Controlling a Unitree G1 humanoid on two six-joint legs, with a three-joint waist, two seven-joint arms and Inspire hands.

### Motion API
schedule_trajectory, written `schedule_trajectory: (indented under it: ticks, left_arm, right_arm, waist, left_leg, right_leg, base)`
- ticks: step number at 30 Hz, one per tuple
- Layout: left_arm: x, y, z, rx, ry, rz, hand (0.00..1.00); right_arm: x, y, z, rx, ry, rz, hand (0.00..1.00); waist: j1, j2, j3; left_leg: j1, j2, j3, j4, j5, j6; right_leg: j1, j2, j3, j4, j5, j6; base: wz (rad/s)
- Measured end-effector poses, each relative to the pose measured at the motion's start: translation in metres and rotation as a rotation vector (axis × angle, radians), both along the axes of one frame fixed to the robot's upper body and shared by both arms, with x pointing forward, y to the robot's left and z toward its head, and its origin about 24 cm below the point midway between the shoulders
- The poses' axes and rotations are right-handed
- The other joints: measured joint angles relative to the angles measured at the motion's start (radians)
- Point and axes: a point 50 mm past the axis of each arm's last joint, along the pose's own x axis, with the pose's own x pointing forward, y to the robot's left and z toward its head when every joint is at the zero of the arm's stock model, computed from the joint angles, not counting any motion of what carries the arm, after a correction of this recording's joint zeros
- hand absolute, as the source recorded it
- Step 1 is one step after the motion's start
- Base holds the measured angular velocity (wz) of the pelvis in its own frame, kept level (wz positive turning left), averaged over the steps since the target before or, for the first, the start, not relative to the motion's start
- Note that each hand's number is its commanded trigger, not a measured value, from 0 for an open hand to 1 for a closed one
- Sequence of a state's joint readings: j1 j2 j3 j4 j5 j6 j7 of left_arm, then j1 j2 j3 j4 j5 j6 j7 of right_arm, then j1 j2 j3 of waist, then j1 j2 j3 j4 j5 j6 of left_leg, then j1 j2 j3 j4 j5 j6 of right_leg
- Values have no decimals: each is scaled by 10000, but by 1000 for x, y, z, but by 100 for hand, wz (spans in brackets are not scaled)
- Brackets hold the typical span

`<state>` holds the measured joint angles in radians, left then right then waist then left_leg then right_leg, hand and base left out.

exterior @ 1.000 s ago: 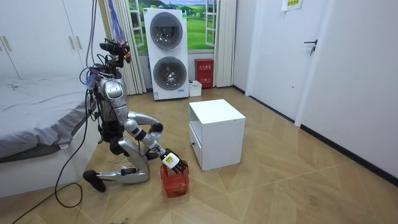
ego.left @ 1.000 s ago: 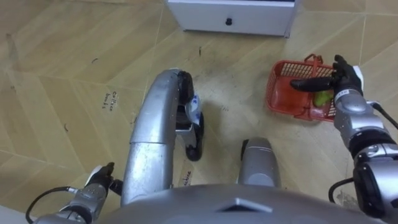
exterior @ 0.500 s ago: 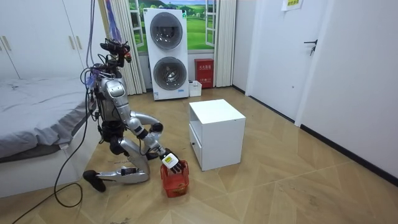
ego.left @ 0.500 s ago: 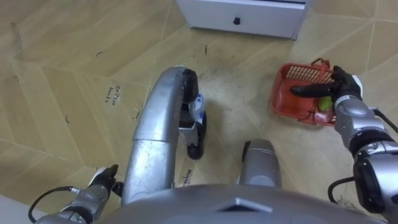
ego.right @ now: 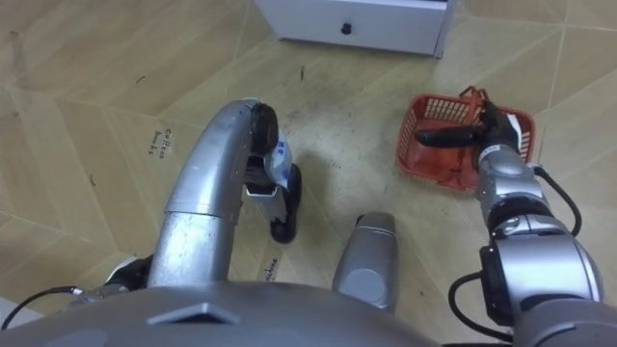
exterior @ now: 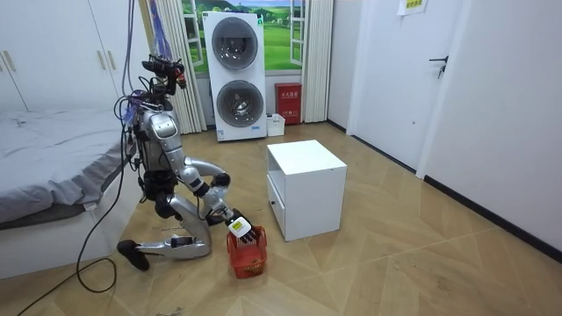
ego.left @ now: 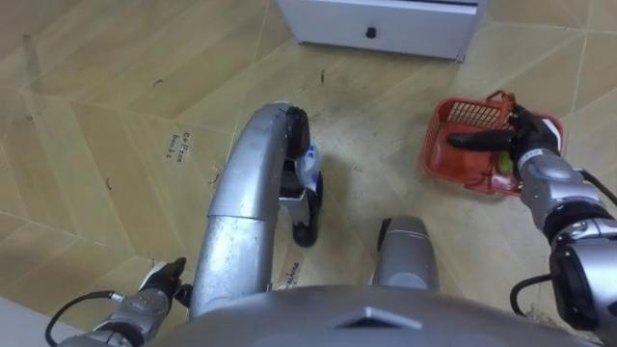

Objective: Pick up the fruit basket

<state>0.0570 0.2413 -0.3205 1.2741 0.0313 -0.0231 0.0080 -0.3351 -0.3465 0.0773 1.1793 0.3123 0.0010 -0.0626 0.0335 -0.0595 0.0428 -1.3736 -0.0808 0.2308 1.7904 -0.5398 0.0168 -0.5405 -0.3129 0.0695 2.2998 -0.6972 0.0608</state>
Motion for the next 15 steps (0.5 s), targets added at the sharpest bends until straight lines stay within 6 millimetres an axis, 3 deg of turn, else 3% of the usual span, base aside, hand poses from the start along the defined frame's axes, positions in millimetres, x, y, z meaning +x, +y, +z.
schedule_trajectory:
  ticks: [15]
  left_arm:
    - [2,0,0,-27,-44,7,0]
  right_arm:
    - [-14,-2,-10,433,649,-385,100]
  waist:
    - [-4,22,-4]
  left_leg:
    - [-38,17,-3,-11,0,-1]
  right_leg:
    - [-57,5,-3,4,0,0]
  base:
    - [0]
